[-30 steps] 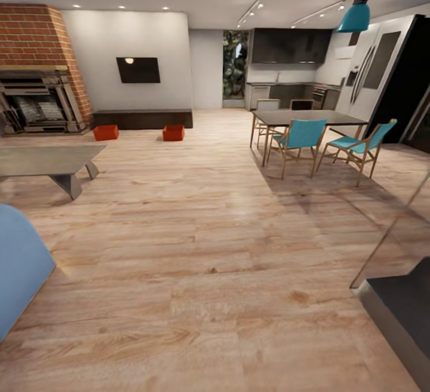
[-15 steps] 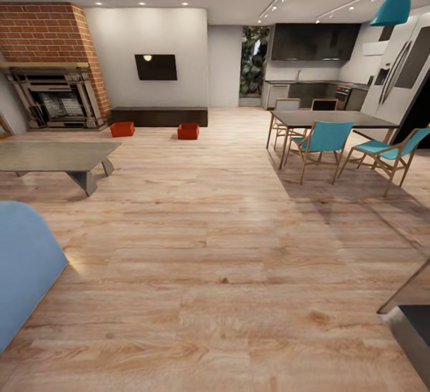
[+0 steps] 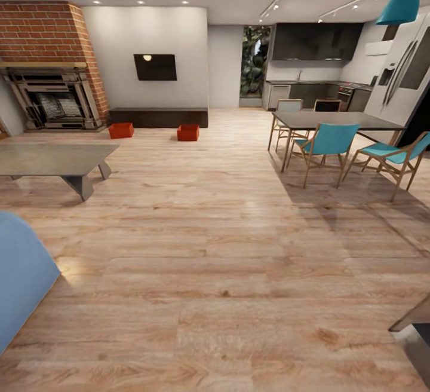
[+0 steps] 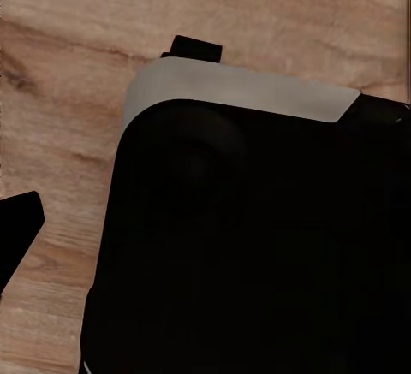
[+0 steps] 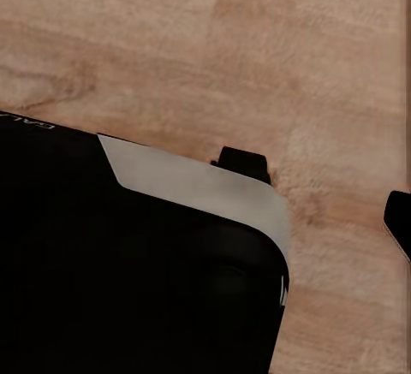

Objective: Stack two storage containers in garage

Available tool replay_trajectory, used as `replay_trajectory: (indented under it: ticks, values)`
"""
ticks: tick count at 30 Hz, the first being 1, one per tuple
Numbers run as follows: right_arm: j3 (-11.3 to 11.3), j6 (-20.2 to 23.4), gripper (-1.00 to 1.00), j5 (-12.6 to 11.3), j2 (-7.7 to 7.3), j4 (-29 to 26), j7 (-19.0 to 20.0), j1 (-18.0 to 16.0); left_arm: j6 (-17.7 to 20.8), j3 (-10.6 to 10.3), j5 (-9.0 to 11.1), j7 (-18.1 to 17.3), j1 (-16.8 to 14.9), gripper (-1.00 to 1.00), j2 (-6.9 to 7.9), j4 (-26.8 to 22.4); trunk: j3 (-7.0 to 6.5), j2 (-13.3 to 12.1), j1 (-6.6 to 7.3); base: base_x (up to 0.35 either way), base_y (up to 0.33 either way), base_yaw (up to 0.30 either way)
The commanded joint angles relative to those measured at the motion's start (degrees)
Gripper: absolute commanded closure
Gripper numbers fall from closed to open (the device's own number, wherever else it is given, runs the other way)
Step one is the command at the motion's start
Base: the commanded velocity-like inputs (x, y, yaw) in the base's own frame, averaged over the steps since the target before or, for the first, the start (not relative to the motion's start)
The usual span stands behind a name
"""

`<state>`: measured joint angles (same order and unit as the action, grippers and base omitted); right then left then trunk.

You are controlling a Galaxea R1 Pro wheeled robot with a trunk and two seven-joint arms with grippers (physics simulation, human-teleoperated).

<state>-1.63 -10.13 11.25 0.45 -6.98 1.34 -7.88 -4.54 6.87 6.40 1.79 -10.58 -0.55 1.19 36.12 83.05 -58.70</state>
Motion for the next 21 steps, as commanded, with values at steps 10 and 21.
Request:
replay_trajectory:
  ticks: [10, 21]
  values:
    - [-0.13, -0.15, -1.0, -0.08, -0.08, 0.04, 0.06, -0.03, -0.29, 0.25, 0.36, 0.05, -0.06, -1.0, -0.02, 0.13, 0.05, 0.02, -0.02, 0.249, 0.0, 0.0]
    - [-0.13, -0.15, -1.0, -0.13, -0.03, 0.04, 0.07, -0.03, -0.29, 0.25, 0.36, 0.05, -0.06, -1.0, 0.01, 0.13, 0.05, 0.02, -0.02, 0.247, 0.0, 0.0]
